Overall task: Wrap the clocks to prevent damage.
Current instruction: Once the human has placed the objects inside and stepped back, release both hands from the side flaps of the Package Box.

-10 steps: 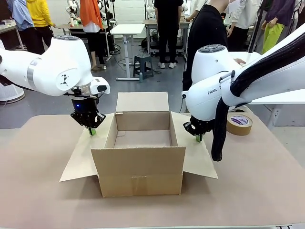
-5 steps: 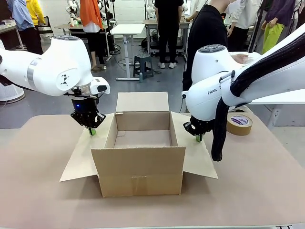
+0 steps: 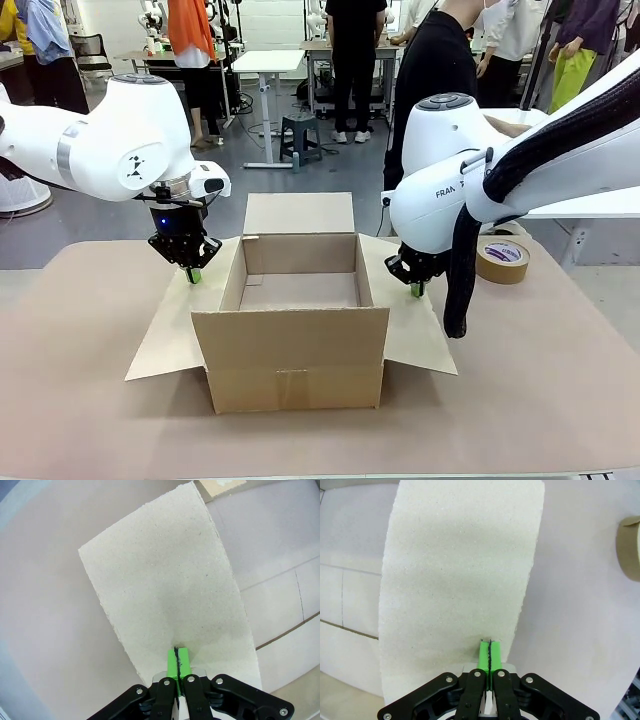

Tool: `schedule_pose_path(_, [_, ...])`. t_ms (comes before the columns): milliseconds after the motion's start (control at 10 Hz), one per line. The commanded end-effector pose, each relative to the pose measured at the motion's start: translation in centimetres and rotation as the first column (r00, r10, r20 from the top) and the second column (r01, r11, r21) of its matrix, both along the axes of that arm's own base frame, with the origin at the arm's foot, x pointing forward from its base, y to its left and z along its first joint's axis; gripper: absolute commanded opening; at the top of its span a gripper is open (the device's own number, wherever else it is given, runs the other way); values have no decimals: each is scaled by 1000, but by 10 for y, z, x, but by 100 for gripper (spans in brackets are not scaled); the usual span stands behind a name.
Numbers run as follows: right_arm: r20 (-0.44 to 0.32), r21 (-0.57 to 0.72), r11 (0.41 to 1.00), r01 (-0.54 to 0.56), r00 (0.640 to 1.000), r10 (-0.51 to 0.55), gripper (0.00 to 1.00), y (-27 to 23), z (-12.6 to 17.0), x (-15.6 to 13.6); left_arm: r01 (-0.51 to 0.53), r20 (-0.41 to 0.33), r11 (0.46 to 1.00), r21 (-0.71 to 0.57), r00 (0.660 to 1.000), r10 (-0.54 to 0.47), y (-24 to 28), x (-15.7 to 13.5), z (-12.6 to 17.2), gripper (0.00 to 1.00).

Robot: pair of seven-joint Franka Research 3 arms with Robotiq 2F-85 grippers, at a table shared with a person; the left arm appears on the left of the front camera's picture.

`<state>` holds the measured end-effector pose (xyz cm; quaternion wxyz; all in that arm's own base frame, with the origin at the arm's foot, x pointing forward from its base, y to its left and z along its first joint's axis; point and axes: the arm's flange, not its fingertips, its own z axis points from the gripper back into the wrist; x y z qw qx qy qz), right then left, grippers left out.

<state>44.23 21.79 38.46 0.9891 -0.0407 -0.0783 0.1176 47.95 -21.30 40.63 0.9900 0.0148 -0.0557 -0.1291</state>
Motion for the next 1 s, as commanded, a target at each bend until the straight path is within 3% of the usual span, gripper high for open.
schedule_pose_path(0, [2,-5,1000,3,1000,-3,1,0,-1,0,1,-2,1000,1,1000,-1,0,0,-1,1])
schedule_pose_path(900, [2,-5,1000,3,1000,-3,1,0,-1,0,1,-2,1000,1,1000,-1,0,0,-1,1])
